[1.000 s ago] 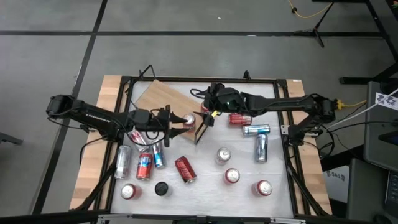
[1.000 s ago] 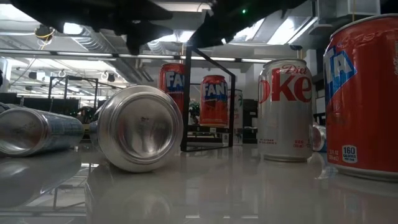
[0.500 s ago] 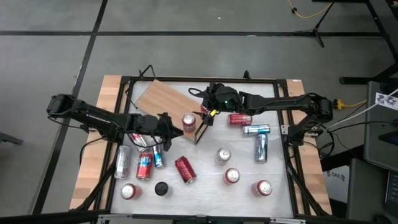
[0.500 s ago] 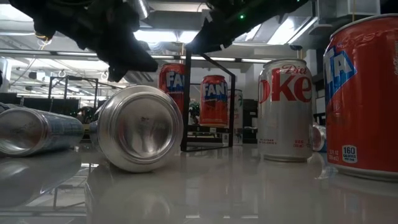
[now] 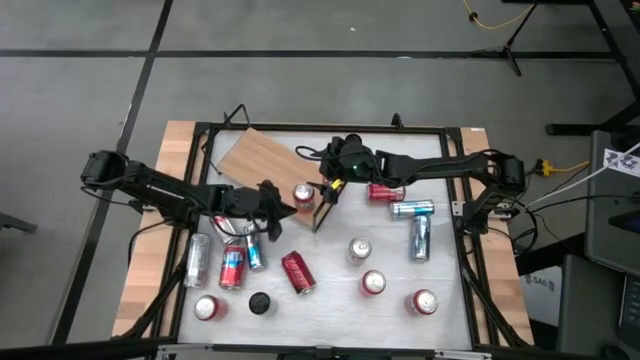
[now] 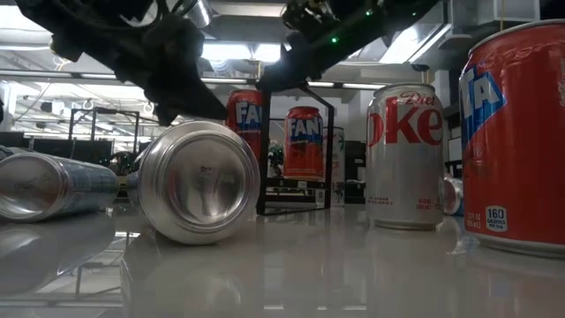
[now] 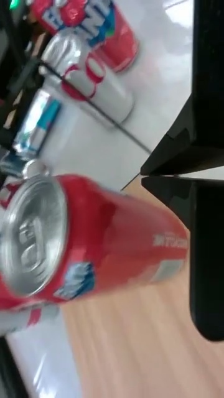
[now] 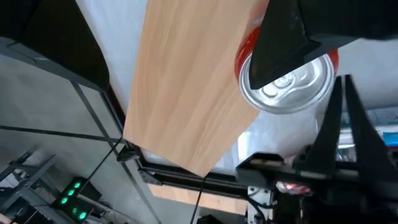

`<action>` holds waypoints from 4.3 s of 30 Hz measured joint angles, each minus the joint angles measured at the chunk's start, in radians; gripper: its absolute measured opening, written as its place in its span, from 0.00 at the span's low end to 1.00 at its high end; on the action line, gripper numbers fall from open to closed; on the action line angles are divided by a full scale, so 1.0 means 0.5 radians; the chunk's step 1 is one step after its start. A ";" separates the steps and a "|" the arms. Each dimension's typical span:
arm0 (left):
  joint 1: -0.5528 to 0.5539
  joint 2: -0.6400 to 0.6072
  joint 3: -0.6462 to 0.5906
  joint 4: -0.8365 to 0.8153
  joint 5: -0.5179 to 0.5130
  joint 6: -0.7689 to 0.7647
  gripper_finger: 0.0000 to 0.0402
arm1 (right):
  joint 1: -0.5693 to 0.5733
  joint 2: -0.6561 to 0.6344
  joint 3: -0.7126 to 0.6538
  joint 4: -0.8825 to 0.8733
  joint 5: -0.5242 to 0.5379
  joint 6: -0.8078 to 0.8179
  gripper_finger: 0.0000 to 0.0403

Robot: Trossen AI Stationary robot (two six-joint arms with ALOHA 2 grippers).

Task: Pick and place cans onto a shelf
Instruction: Put the middle right red soda can on the shelf aligned with the other red soda can

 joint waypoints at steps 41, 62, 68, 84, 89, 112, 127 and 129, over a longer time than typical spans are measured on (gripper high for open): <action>0.089 0.000 0.000 -0.047 -0.335 0.105 0.00 | 0.003 -0.114 -0.002 -0.091 -0.004 -0.009 0.93; 0.091 0.199 0.000 0.127 -0.449 0.107 0.00 | 0.001 -0.707 -0.001 -0.725 0.214 -0.022 0.93; 0.091 0.306 0.000 0.285 -0.450 0.109 0.00 | 0.001 -0.739 -0.001 -0.785 0.229 -0.019 0.93; 0.091 0.409 0.000 0.417 -0.492 0.192 0.00 | 0.001 -0.738 0.000 -0.785 0.228 -0.015 0.93; 0.091 0.407 0.000 0.408 -0.615 0.195 0.00 | 0.001 -0.738 0.001 -0.793 0.228 -0.015 0.93; 0.196 0.495 0.000 0.715 -0.437 0.175 0.00 | 0.001 -0.736 0.001 -0.797 0.227 -0.015 0.93; 0.250 0.536 0.002 0.843 -0.369 0.174 0.00 | 0.001 -0.736 0.001 -0.796 0.226 -0.015 0.93; 0.250 0.536 0.006 0.850 -0.368 0.174 0.00 | 0.001 -0.736 0.001 -0.796 0.226 -0.015 0.93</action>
